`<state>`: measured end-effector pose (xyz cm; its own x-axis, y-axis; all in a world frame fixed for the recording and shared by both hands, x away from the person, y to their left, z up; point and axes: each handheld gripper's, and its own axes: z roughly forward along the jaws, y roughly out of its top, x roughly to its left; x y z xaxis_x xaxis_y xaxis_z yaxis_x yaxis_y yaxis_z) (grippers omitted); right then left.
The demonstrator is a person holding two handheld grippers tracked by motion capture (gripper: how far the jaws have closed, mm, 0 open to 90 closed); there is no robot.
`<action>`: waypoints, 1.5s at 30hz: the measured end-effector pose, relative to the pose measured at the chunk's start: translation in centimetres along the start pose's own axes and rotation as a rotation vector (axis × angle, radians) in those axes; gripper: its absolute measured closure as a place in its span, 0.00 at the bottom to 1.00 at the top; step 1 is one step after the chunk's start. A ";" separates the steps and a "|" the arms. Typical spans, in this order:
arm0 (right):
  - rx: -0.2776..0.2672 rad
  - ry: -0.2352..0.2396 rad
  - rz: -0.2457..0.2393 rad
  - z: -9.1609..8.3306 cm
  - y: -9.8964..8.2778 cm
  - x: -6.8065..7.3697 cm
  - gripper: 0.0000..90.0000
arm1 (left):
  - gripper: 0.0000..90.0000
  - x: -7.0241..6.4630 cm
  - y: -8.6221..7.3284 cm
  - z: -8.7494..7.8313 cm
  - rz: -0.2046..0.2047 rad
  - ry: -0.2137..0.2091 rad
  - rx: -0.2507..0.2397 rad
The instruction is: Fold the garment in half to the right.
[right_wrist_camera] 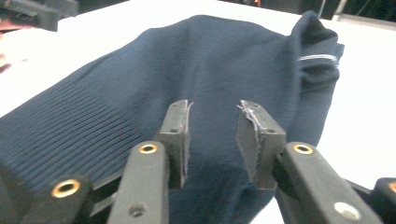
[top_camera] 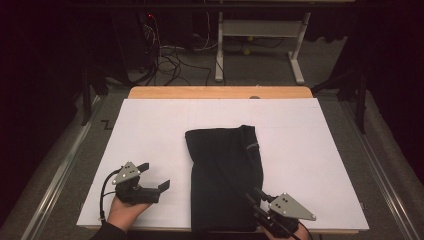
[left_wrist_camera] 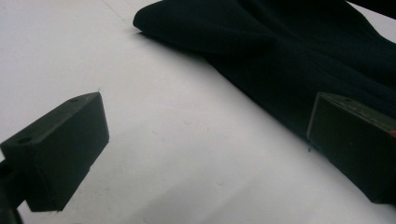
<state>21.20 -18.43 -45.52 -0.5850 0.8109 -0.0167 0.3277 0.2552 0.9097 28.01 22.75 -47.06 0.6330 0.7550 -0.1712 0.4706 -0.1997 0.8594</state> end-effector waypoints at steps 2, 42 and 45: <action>-0.004 -0.012 0.013 0.1 0.1 -0.8 0.77 | 0.00 0.1 0.0 0.1 0.003 0.000 0.004; -0.159 -0.102 0.084 -2.9 -0.6 -11.6 0.00 | 0.00 2.1 -0.1 -1.1 0.005 0.030 -0.056; -0.153 -0.103 0.083 -2.7 -0.8 -11.6 0.00 | 0.00 2.2 -0.1 -1.2 0.007 0.031 -0.058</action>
<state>25.72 -29.46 -44.93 -0.4794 0.8772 0.0262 0.2504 0.1081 0.9621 28.64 25.15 -46.97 0.6163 0.7731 -0.1503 0.4287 -0.1693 0.8874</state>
